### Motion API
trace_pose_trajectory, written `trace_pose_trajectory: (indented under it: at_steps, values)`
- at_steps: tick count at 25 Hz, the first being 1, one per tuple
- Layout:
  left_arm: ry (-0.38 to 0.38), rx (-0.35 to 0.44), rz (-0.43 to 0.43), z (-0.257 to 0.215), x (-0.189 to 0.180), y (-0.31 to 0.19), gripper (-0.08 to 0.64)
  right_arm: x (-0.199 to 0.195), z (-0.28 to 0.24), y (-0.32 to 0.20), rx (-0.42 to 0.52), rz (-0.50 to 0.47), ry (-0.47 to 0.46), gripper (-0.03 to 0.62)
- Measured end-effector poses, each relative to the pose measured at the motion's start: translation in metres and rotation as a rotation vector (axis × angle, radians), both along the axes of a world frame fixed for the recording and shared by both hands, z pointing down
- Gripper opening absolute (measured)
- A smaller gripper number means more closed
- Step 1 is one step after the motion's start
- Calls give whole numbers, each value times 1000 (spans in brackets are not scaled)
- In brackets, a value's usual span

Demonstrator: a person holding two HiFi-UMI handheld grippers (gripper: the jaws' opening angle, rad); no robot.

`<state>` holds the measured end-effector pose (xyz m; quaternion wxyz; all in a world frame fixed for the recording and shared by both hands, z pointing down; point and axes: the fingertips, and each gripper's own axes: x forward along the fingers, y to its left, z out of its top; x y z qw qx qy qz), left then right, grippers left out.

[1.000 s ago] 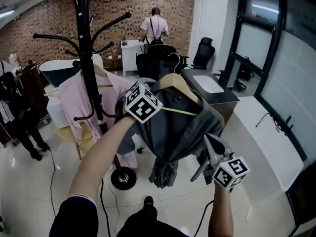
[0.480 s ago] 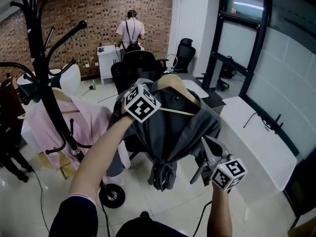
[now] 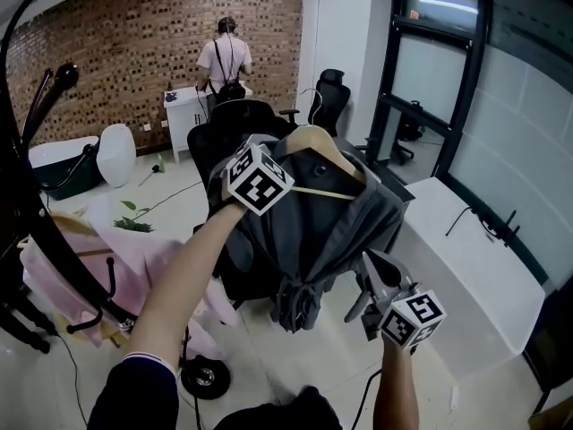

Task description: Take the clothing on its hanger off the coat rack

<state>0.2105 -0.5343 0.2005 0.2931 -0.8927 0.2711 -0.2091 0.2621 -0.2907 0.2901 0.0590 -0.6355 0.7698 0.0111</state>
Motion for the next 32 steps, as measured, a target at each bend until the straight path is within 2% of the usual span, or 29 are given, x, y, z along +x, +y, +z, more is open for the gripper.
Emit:
trace_pose_trajectory:
  at_steps: [8, 21, 27, 32]
  values:
    - [-2, -4, -87, 31, 35, -78, 129, 52, 38, -76, -3, -77, -14, 0]
    - [2, -33, -288, 48, 77, -254, 129, 141, 42, -248, -39, -248, -17, 0]
    - [8, -88, -383, 73, 72, -306, 129, 163, 55, -299, -80, -313, -38, 0]
    - [-1, -89, -404, 94, 74, -347, 129, 172, 78, -337, -113, -315, -53, 0]
